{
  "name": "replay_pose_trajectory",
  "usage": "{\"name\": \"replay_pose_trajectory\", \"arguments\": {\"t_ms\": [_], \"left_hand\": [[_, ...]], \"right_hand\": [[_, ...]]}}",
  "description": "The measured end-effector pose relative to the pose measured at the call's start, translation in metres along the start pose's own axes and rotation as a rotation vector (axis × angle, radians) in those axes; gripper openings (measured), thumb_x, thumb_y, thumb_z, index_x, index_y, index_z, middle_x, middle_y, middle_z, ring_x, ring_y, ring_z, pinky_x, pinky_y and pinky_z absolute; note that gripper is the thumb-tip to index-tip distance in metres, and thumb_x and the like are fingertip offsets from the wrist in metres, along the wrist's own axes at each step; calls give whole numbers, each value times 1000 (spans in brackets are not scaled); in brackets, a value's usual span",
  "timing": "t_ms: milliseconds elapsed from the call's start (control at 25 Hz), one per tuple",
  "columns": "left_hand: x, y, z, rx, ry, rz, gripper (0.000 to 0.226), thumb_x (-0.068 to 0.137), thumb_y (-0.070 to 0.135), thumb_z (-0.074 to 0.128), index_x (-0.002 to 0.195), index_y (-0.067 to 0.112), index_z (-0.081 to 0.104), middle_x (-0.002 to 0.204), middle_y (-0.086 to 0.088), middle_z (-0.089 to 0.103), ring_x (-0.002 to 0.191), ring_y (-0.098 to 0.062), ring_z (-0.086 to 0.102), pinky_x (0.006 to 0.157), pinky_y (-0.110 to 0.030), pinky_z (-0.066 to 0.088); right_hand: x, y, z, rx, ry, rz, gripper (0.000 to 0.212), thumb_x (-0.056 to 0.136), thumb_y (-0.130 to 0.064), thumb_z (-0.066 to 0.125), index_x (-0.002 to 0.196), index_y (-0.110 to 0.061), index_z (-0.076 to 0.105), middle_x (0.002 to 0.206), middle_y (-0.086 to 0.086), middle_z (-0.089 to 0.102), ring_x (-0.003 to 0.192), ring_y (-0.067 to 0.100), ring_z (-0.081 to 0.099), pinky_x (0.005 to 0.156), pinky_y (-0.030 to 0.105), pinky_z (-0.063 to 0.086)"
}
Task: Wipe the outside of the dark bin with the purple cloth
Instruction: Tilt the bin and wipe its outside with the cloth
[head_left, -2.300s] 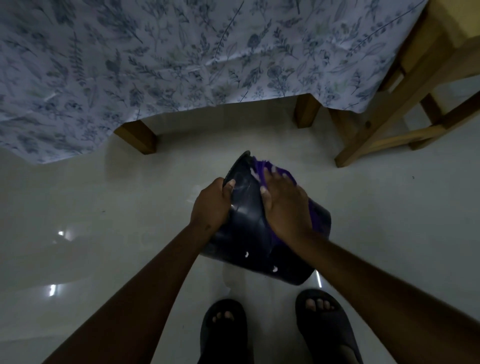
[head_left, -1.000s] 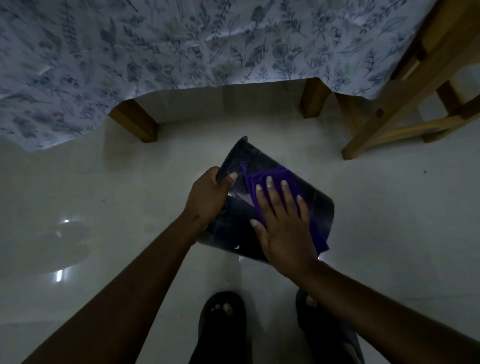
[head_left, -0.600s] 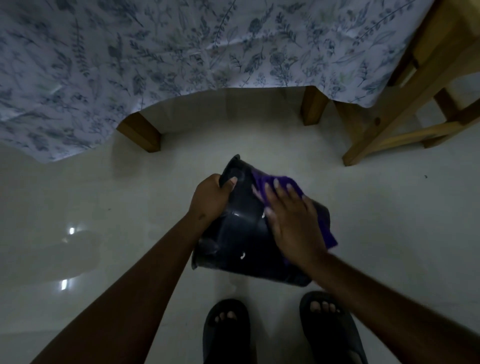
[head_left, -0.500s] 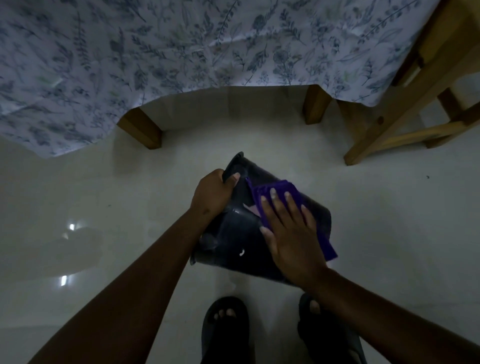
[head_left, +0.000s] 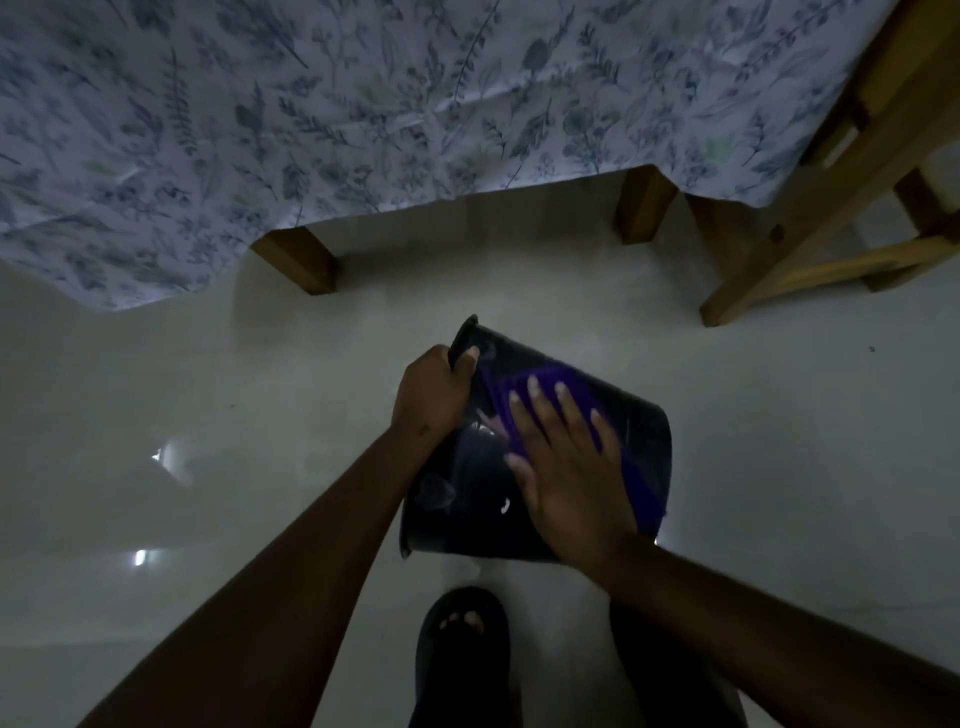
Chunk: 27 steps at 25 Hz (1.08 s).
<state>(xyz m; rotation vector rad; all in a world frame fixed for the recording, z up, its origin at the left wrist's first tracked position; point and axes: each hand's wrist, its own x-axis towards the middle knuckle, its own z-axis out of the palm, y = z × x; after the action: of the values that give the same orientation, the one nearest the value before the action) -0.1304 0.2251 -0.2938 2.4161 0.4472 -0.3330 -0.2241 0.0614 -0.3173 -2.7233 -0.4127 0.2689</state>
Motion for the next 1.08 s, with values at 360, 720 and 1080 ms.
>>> {"name": "replay_pose_trajectory", "arguments": {"t_ms": [360, 720, 1080], "left_hand": [[-2, -2, -1, 23, -6, -22, 43, 96, 43, 46, 83, 4, 60, 84, -15, 65, 83, -32, 63, 66, -30, 42], [-48, -5, -10, -171, -21, 53, 33, 94, 40, 53, 112, 13, 55, 94, 4, 60, 78, -8, 56, 57, -8, 41], [-13, 6, -3, -111, 13, 61, 32, 97, 38, 47, 99, 7, 55, 89, -4, 60, 78, -20, 57, 59, -25, 41]], "right_hand": [[-19, -14, 6, -26, 35, 123, 61, 96, -45, 23, 151, -17, 21, 159, 5, 20, 147, 26, 17, 117, 44, 16], [59, 38, -15, 172, 68, 145, 50, 102, -35, 21, 147, -19, 33, 151, 4, 42, 140, 21, 37, 115, 42, 30], [40, 22, -10, 52, 67, 116, 54, 99, -41, 17, 150, -22, 25, 157, 1, 29, 146, 21, 24, 116, 45, 23]]}}
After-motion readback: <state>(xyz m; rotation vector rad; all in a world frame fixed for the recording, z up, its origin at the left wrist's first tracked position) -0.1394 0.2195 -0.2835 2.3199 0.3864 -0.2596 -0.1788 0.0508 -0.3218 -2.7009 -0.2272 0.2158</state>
